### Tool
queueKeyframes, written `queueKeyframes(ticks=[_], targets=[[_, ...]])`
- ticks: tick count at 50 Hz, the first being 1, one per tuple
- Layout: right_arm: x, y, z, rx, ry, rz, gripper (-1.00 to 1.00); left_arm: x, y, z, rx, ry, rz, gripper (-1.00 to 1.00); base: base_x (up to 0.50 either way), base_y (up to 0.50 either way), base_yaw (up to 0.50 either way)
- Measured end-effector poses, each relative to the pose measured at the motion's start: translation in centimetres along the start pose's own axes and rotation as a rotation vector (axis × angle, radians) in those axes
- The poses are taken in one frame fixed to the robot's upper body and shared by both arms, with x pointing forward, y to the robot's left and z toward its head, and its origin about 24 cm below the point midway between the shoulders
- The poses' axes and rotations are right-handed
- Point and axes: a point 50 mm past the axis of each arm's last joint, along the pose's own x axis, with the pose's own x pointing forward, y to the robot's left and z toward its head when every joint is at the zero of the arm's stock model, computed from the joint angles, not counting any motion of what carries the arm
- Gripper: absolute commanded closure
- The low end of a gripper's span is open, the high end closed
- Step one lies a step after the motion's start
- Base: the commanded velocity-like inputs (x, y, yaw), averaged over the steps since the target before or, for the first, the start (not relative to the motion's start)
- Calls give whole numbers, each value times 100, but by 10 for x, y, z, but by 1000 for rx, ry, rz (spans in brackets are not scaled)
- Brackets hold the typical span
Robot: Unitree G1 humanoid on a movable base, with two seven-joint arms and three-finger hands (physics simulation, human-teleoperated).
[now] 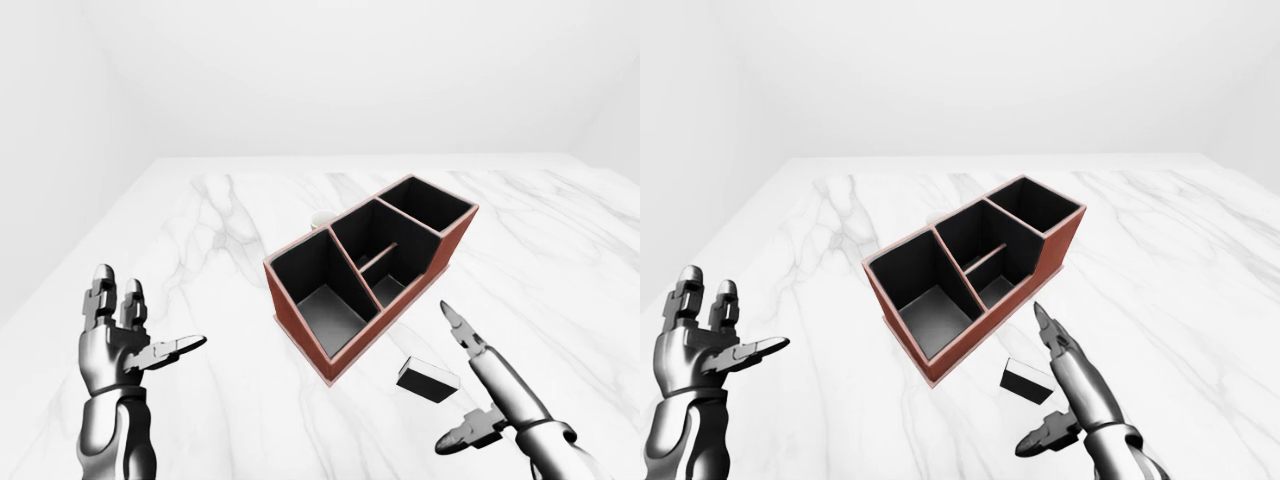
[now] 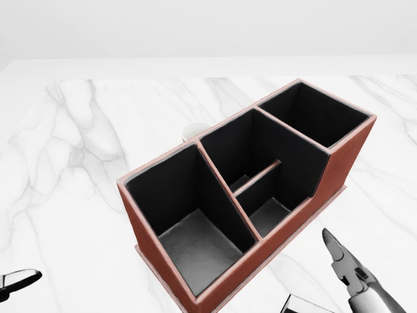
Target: Pick up the book and place it in the left compartment of the caddy.
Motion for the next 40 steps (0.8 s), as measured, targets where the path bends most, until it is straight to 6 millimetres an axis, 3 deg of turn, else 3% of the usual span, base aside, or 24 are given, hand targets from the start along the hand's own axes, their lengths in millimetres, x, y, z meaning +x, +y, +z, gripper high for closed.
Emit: queueKeyframes(ticks=[40], targets=[[22, -9, -29, -181, 192, 17, -100, 1, 1, -6, -5, 26, 1, -100, 0, 0, 0]])
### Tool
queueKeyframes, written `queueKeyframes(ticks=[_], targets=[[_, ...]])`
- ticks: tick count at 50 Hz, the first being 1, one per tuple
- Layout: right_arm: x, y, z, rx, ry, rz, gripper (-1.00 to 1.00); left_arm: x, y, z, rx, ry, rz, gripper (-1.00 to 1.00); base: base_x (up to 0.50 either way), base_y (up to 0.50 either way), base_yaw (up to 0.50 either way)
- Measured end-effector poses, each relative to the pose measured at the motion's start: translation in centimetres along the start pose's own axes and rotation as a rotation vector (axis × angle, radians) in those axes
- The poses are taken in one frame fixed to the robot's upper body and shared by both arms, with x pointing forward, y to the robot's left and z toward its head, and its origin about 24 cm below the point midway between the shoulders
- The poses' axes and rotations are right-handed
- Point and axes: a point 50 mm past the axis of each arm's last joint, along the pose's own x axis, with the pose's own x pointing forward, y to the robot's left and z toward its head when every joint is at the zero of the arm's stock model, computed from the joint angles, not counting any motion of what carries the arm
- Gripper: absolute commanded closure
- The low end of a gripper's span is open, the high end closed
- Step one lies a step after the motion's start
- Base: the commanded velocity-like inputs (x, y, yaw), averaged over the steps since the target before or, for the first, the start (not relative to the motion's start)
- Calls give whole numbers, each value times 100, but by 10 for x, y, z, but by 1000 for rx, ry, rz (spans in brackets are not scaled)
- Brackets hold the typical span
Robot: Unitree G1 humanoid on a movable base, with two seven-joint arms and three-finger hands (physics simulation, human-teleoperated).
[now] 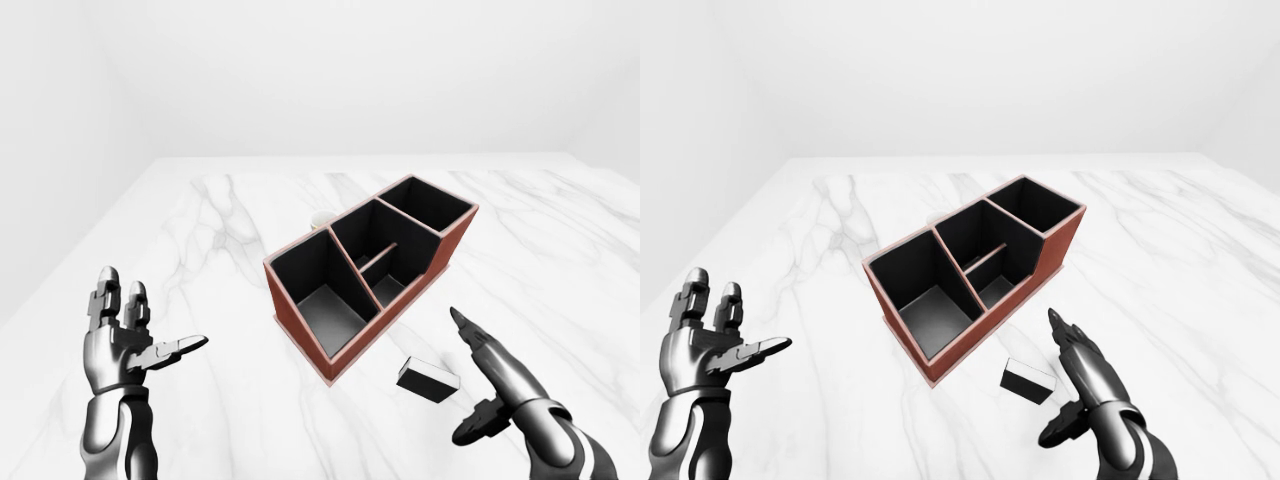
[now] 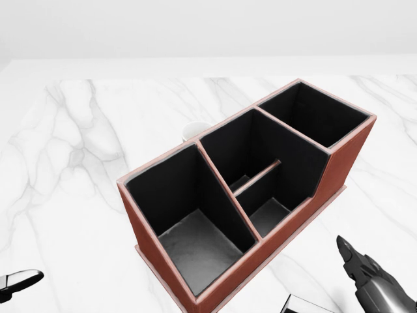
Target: Pick up the book and place it in the left compartment of the caddy.
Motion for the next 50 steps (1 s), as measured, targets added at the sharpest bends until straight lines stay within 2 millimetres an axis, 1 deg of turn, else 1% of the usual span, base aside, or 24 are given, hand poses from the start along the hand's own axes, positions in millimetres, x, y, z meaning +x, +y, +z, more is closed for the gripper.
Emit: queueKeyframes(ticks=[21, 50], targets=[[15, -1, -3, -60, 23, 29, -100, 0, 0, -1, -3, 4, 0, -100, 0, 0, 0], [29, 7, 6, -111, -6, 84, -100, -1, 1, -2, -5, 6, 0, -100, 0, 0, 0]])
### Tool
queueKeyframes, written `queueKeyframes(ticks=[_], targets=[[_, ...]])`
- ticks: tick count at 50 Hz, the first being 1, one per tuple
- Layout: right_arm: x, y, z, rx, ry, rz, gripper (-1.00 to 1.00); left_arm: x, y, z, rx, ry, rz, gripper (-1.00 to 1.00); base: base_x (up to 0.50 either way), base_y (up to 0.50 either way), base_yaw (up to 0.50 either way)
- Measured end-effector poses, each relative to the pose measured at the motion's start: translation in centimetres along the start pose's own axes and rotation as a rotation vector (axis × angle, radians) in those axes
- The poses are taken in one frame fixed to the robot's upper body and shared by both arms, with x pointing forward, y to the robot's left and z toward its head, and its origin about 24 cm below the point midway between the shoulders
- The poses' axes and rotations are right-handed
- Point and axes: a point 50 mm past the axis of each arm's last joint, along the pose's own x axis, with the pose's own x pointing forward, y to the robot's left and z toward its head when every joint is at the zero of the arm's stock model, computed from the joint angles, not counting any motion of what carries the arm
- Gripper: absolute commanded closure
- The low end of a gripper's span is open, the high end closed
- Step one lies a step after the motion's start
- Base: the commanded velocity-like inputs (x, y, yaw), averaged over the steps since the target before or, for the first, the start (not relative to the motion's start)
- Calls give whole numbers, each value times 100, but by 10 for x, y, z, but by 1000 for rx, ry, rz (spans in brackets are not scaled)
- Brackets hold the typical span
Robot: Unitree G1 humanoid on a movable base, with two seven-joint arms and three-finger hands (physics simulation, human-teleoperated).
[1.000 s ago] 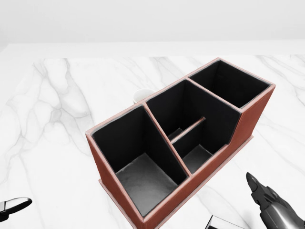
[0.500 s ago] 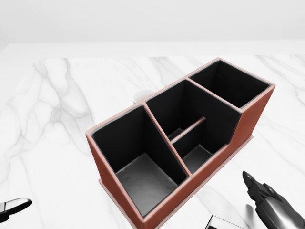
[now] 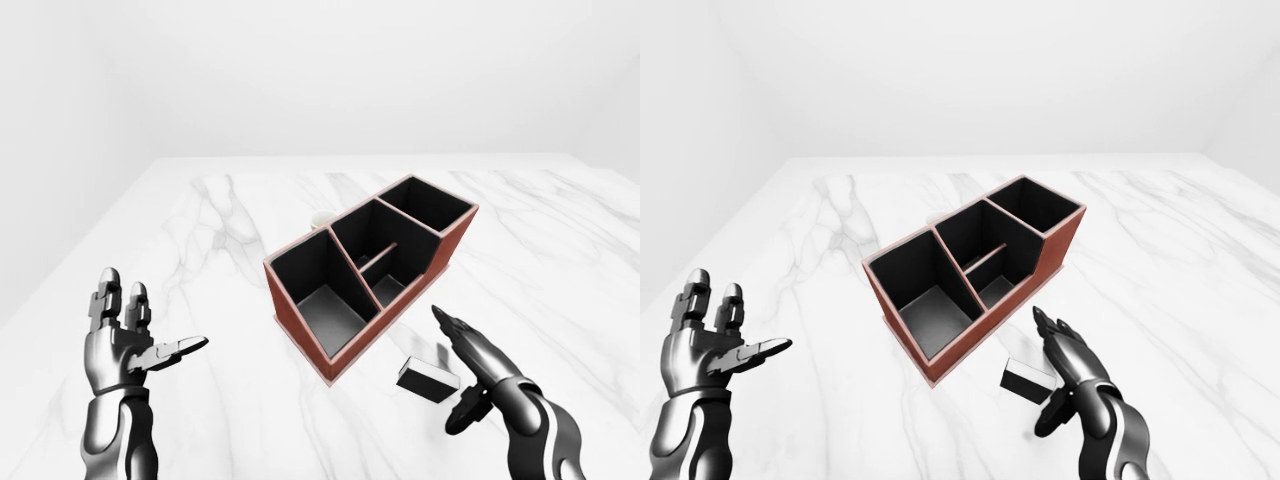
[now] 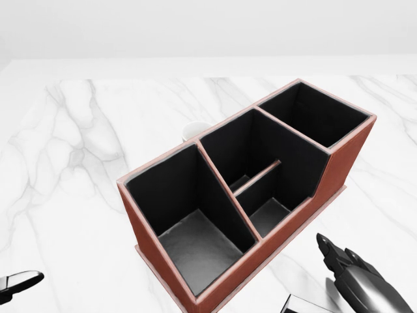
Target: Pick up the book and place it in the left compartment of the caddy.
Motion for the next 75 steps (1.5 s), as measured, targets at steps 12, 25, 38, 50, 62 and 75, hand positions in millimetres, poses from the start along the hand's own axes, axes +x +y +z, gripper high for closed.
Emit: queueKeyframes(ticks=[12, 25, 38, 50, 62, 75], targets=[[5, 3, 1, -8, -8, 28, -100, 0, 0, -2, -2, 7, -2, -100, 0, 0, 0], [9, 6, 0, -6, -12, 49, -100, 0, 0, -6, -5, 24, -5, -100, 0, 0, 0], [11, 9, 0, -4, -17, 66, -100, -2, -1, -9, -5, 37, -9, -100, 0, 0, 0], [15, 12, -3, 9, -13, 93, -100, -3, -2, -8, -3, 36, -9, -100, 0, 0, 0], [19, 16, -8, 20, -1, 122, -100, -3, -2, -7, -3, 29, -10, -100, 0, 0, 0], [25, 21, -13, 35, 11, 159, -100, -1, -2, -6, 0, 24, -8, -100, 0, 0, 0]])
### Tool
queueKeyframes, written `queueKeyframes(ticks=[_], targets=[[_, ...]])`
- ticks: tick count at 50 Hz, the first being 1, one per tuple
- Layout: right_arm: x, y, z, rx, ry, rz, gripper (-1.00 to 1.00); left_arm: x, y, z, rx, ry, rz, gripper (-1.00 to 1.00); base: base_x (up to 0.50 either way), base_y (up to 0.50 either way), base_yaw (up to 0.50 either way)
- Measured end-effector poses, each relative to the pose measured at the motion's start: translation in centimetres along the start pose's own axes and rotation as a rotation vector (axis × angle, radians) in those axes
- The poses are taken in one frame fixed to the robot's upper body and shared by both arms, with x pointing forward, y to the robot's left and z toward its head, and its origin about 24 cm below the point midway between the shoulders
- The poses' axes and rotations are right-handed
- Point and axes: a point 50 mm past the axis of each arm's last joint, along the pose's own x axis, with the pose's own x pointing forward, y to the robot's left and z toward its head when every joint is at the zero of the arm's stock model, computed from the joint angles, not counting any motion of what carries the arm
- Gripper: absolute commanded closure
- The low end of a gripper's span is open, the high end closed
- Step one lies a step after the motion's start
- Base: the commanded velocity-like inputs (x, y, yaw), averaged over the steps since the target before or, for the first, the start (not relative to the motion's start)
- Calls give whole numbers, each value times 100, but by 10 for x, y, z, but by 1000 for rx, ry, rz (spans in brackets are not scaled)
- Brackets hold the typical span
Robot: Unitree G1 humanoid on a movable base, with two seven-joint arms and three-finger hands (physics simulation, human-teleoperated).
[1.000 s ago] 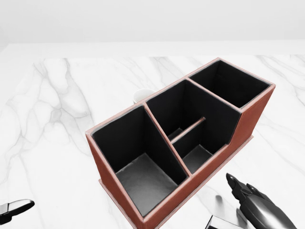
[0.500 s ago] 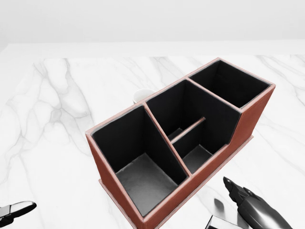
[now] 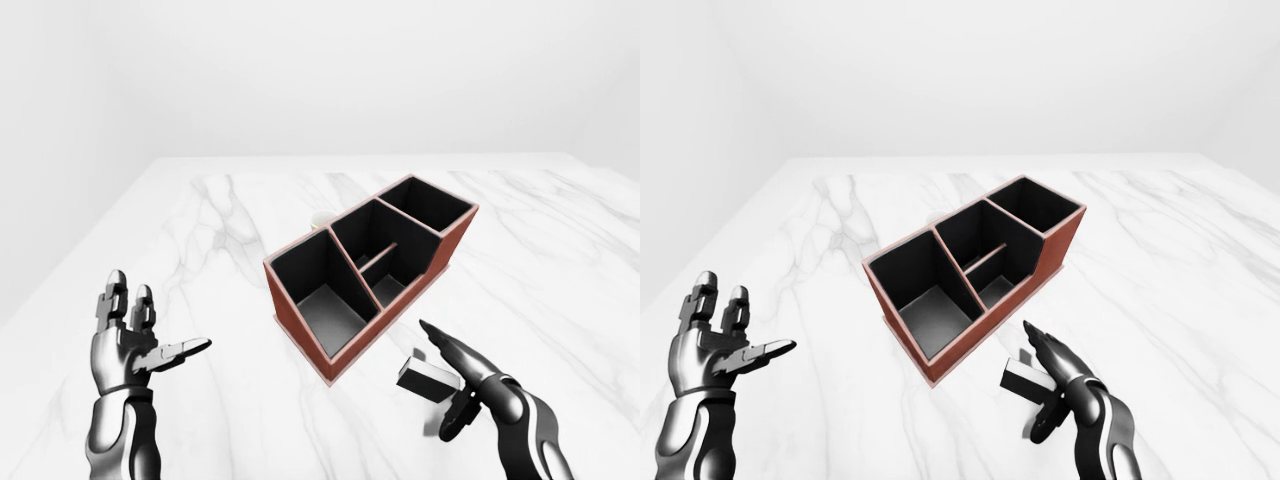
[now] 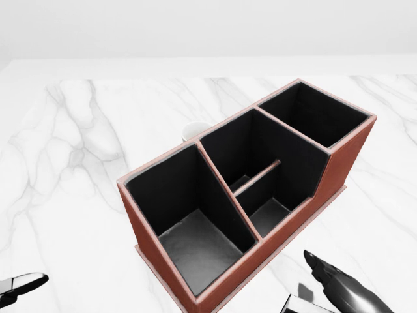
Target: Pick up the book and place it in the left compartment of the caddy.
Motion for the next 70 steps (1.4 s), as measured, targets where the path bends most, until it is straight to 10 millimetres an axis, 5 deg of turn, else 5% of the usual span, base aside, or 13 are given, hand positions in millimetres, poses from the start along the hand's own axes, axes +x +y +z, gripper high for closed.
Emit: queueKeyframes(ticks=[11, 12, 13, 14, 45, 70], targets=[[6, 4, -3, 13, 3, 33, -100, 1, 0, -1, 2, 6, 2, -100, 0, 0, 0], [6, 4, -3, 14, 3, 36, -84, 1, 1, -2, 2, 7, 2, -100, 0, 0, 0], [6, 5, -3, 14, 3, 39, -7, 1, 1, -2, 2, 8, 3, -100, 0, 0, 0], [7, 5, -3, 14, 2, 40, 100, 1, 1, -2, 2, 9, 3, -100, 0, 0, 0], [0, -8, 14, -72, -28, -31, 100, -1, 3, -7, -8, 31, 4, -100, 0, 0, 0], [-56, -60, 56, -233, -81, -414, 100, -3, 1, -5, -9, 22, 0, -100, 0, 0, 0]])
